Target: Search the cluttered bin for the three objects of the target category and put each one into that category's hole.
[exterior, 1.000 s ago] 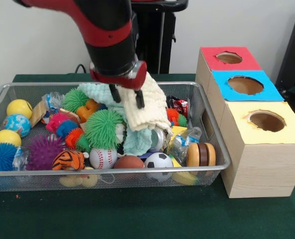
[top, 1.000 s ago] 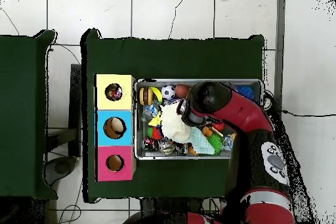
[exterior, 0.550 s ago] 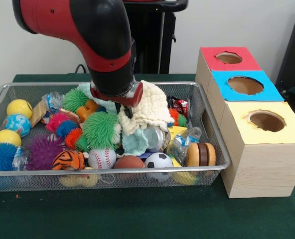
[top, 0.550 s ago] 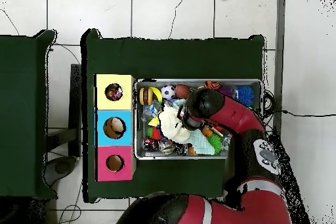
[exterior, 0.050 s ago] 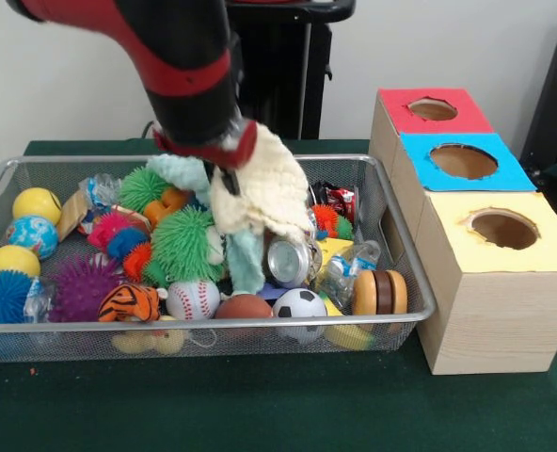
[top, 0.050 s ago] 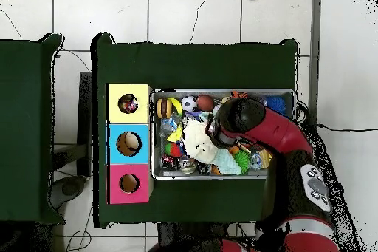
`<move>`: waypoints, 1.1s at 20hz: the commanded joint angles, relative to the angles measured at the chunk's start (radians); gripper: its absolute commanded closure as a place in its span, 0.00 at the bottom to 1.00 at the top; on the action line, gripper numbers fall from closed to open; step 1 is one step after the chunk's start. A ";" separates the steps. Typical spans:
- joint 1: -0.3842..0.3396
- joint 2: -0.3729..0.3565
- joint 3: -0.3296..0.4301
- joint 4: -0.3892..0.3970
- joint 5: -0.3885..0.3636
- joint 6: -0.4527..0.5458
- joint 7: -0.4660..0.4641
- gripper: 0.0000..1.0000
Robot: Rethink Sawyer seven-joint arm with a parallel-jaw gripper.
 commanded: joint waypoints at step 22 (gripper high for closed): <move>-0.196 -0.198 0.160 -0.045 -0.289 0.289 -0.094 1.00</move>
